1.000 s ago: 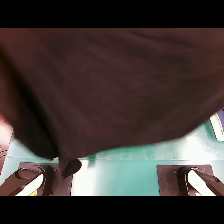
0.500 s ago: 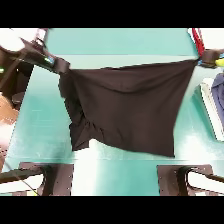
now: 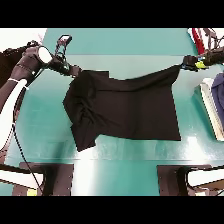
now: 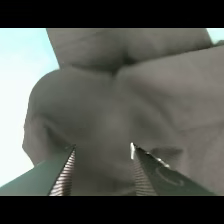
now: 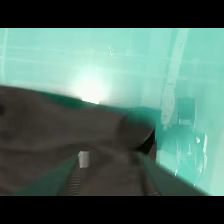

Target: Fold the shirts.

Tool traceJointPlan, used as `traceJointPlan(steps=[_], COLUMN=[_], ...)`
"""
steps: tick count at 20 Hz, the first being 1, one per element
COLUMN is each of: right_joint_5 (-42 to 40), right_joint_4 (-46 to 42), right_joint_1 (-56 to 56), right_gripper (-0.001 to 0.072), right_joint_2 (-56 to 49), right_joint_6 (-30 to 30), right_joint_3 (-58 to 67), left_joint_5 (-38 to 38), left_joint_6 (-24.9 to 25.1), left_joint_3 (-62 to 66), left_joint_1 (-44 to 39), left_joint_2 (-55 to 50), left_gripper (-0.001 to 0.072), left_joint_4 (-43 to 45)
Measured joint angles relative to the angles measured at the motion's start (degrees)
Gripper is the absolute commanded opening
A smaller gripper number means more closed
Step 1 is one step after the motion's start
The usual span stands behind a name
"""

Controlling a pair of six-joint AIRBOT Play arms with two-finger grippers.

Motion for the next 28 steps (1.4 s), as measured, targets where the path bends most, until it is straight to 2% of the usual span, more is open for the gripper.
traceJointPlan(steps=[6, 10, 15, 19, 23, 28], right_joint_5=[6.51, 7.93, 3.37, -0.44, -1.95, -2.36], right_joint_4=[0.13, 0.28, 0.35, 1.20, 1.62, 1.81], right_joint_1=[-2.73, -4.11, -3.39, -3.13, -3.13, -3.13], right_gripper=[0.0432, 0.0431, 0.0431, 0.0432, 0.0431, 0.0431], right_joint_2=[4.15, 12.90, 24.02, 30.56, 34.86, 36.83], right_joint_6=[-0.07, -1.36, -1.92, -2.03, -2.08, -2.08], right_joint_3=[-1.03, -11.54, -26.08, -33.94, -38.36, -39.93], left_joint_5=[-13.79, -17.88, -12.39, -6.05, -0.15, 6.08], left_joint_6=[-1.25, -3.10, -4.37, -4.37, -3.52, 2.40], left_joint_3=[0.90, -12.26, -37.51, -51.28, -57.72, -59.95], left_joint_1=[6.10, 8.55, 9.27, 9.42, 9.49, 9.49], left_joint_2=[6.73, 17.42, 29.62, 32.83, 33.70, 33.88], left_gripper=[0.0429, 0.0429, 0.0428, 0.0428, 0.0428, 0.0427], left_joint_4=[-2.80, -4.11, -13.03, -18.67, -22.56, -30.32])
